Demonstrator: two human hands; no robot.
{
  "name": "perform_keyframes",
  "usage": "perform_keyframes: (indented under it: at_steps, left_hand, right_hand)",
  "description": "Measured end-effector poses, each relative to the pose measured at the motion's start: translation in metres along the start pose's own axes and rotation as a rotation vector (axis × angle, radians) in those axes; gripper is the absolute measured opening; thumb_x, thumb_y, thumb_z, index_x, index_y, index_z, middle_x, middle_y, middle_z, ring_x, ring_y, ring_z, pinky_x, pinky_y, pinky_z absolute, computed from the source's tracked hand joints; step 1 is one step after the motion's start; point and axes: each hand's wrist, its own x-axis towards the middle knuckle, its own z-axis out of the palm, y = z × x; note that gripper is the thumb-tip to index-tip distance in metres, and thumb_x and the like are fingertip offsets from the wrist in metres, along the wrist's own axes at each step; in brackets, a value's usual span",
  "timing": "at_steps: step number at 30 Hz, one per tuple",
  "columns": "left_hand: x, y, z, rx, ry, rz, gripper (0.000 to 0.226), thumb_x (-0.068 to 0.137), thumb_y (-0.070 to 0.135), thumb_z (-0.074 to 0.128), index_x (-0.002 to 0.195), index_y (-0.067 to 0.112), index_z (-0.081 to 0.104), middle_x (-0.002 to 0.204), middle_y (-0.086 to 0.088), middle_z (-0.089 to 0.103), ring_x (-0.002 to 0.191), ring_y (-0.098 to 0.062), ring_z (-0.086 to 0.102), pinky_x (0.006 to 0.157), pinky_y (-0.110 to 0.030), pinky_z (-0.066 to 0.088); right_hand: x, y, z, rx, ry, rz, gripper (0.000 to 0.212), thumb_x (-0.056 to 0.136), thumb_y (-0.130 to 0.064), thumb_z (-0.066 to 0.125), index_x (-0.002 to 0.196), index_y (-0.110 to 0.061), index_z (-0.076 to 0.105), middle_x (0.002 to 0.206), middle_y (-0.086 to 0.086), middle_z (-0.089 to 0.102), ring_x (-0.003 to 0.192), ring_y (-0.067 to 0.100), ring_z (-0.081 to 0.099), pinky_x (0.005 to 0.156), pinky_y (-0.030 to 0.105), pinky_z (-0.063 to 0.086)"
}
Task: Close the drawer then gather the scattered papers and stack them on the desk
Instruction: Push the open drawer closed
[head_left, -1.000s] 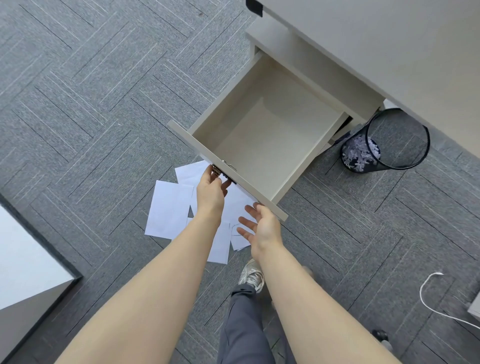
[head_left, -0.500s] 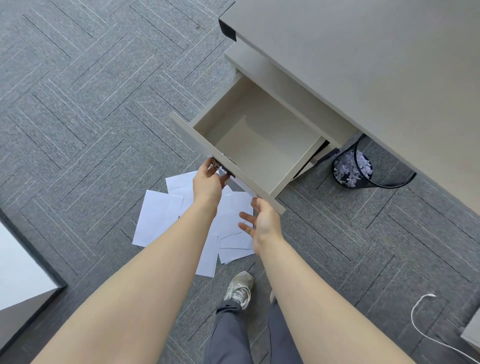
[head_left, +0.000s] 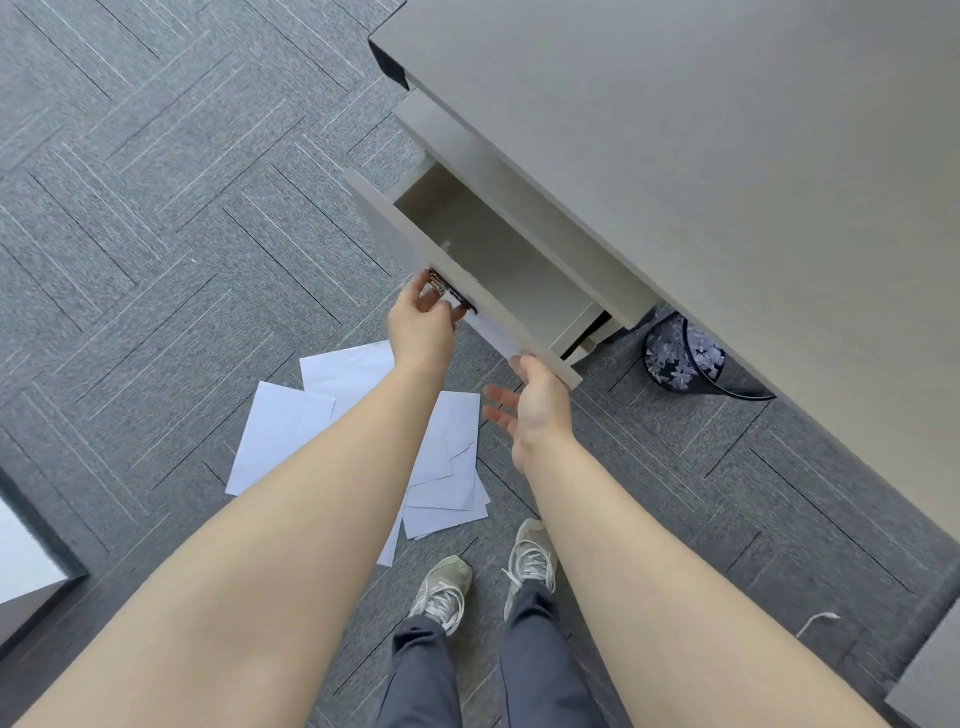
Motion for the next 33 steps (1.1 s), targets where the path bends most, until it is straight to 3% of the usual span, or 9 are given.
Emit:
perform_keyframes:
  at_steps: [5,10,16,20,24,29,33]
  left_hand:
    - [0.011,0.0,0.021,0.023,0.006,0.018,0.051,0.089,-0.003,0.045,0.134,0.02,0.052,0.124,-0.002,0.064,0.083,-0.017,0.074,0.077,-0.025,0.055]
    - [0.022,0.0,0.035,0.053,0.011,0.031,0.049,0.088,-0.001,0.05,0.131,0.021,0.055,0.119,-0.003,0.067,0.078,-0.014,0.073,0.087,-0.033,0.055]
    - [0.032,-0.001,0.045,0.045,-0.018,0.023,0.055,0.073,0.008,0.064,0.126,0.025,0.059,0.114,-0.004,0.071,0.084,-0.019,0.072,0.093,-0.04,0.055]
    - [0.043,-0.006,0.053,0.054,0.021,0.028,0.055,0.058,0.017,0.07,0.11,0.035,0.064,0.105,-0.003,0.075,0.09,-0.021,0.073,0.095,-0.047,0.054]
    - [0.043,-0.004,0.062,0.072,0.034,0.051,0.049,0.063,0.014,0.068,0.108,0.033,0.064,0.102,-0.001,0.076,0.081,-0.016,0.072,0.093,-0.048,0.054]
    - [0.039,0.002,0.072,0.093,0.041,0.06,0.05,0.063,0.02,0.064,0.112,0.031,0.062,0.102,0.0,0.076,0.089,-0.019,0.074,0.093,-0.046,0.053]
    - [0.036,0.005,0.076,0.093,0.041,0.077,0.05,0.067,0.015,0.064,0.116,0.028,0.062,0.105,0.0,0.075,0.093,-0.019,0.073,0.094,-0.044,0.053]
  right_hand:
    - [0.01,-0.022,-0.004,-0.005,-0.002,-0.004,0.027,0.095,-0.026,0.046,0.119,-0.017,0.056,0.122,-0.005,0.054,0.079,0.018,0.063,0.067,0.034,0.052]
    - [0.015,-0.038,-0.007,0.012,0.005,0.013,0.024,0.097,-0.023,0.046,0.116,-0.014,0.056,0.091,-0.009,0.054,0.081,0.019,0.062,0.072,0.036,0.049]
    - [0.025,-0.046,-0.007,-0.003,0.005,-0.019,0.029,0.097,-0.027,0.045,0.122,-0.016,0.055,0.097,-0.012,0.055,0.079,0.017,0.063,0.071,0.035,0.05]
    - [0.028,-0.048,-0.007,0.016,0.024,-0.047,0.03,0.097,-0.027,0.045,0.122,-0.014,0.056,0.105,-0.009,0.055,0.074,0.016,0.062,0.064,0.032,0.048]
    - [0.031,-0.051,-0.006,0.03,0.041,-0.073,0.025,0.098,-0.03,0.044,0.115,-0.017,0.056,0.107,-0.008,0.055,0.077,0.016,0.063,0.061,0.029,0.048]
    - [0.036,-0.057,-0.006,0.019,0.052,-0.126,0.015,0.097,-0.019,0.046,0.103,-0.02,0.059,0.115,0.0,0.058,0.082,0.02,0.065,0.062,0.03,0.048]
    - [0.037,-0.058,-0.006,0.008,0.058,-0.156,0.03,0.097,-0.01,0.041,0.121,-0.012,0.058,0.121,0.004,0.058,0.086,0.02,0.063,0.061,0.029,0.048]
